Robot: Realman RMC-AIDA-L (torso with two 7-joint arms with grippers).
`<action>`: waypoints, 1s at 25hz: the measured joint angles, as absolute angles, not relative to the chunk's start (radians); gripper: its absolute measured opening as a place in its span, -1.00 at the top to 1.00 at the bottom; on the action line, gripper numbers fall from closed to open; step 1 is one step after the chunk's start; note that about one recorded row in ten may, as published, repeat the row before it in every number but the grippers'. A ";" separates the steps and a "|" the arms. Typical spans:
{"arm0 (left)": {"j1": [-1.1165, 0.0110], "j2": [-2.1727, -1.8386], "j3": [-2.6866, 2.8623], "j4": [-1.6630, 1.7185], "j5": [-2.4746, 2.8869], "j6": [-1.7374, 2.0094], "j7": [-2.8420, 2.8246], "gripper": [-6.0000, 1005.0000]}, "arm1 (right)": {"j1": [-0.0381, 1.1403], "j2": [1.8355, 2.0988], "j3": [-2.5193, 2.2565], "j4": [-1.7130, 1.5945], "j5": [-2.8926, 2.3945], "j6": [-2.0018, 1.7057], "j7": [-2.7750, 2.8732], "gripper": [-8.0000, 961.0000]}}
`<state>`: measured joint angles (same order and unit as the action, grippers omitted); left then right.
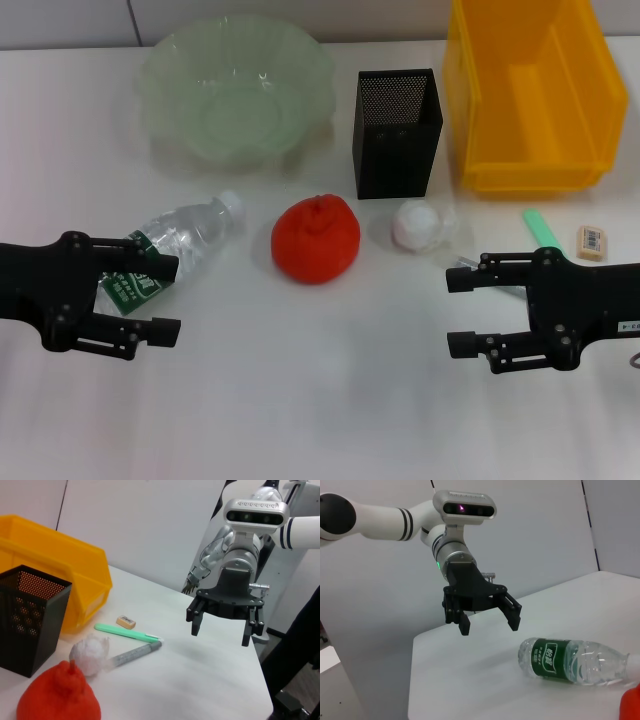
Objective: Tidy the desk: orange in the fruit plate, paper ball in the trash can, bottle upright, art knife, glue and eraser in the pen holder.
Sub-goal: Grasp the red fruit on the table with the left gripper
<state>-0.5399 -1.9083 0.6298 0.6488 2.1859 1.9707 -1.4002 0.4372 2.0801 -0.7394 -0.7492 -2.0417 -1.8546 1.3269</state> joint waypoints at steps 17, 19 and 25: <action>-0.540 -1.910 0.650 0.667 2.186 1.968 -1.401 -0.62 | 0.447 2.080 -0.741 -0.741 -2.043 -1.839 1.331 -0.53; -0.540 -1.912 0.643 0.676 2.182 1.968 -1.400 -0.62 | 0.448 2.080 -0.741 -0.740 -2.044 -1.838 1.335 -0.53; -0.560 -1.995 0.600 0.764 2.170 1.889 -1.386 -0.62 | 0.411 2.075 -0.685 -0.829 -2.072 -1.854 1.398 -0.53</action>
